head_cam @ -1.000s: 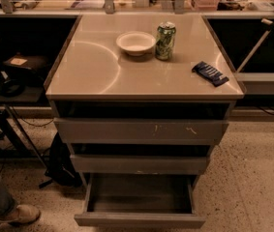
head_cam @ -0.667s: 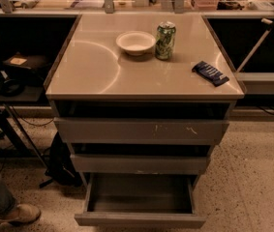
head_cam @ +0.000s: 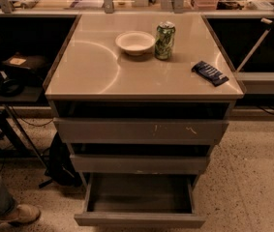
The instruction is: Close bottom drawer
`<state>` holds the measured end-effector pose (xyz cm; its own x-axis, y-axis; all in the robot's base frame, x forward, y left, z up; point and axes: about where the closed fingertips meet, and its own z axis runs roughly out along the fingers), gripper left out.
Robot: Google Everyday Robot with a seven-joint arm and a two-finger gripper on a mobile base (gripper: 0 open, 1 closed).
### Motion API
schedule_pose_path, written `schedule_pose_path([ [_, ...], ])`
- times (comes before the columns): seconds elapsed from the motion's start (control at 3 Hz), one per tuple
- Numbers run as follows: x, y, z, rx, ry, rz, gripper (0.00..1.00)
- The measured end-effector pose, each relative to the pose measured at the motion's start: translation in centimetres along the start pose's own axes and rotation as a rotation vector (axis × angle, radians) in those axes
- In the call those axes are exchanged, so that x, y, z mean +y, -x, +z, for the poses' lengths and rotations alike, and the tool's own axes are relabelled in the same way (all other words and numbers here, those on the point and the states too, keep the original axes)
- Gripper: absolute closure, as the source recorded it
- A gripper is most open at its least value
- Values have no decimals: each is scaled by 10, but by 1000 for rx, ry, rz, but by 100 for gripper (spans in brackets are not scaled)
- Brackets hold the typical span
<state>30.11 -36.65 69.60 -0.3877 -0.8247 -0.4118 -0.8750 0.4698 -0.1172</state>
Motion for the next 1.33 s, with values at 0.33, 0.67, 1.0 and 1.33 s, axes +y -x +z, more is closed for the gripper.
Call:
schedule_pose_path([
  [0.33, 0, 0, 0, 0, 0, 0, 0],
  [0.67, 16, -10, 12, -53, 11, -4, 0],
  [1.0, 62, -48, 61, -190, 46, 74, 0],
  [1.33, 87, -82, 120, -293, 72, 103, 0],
])
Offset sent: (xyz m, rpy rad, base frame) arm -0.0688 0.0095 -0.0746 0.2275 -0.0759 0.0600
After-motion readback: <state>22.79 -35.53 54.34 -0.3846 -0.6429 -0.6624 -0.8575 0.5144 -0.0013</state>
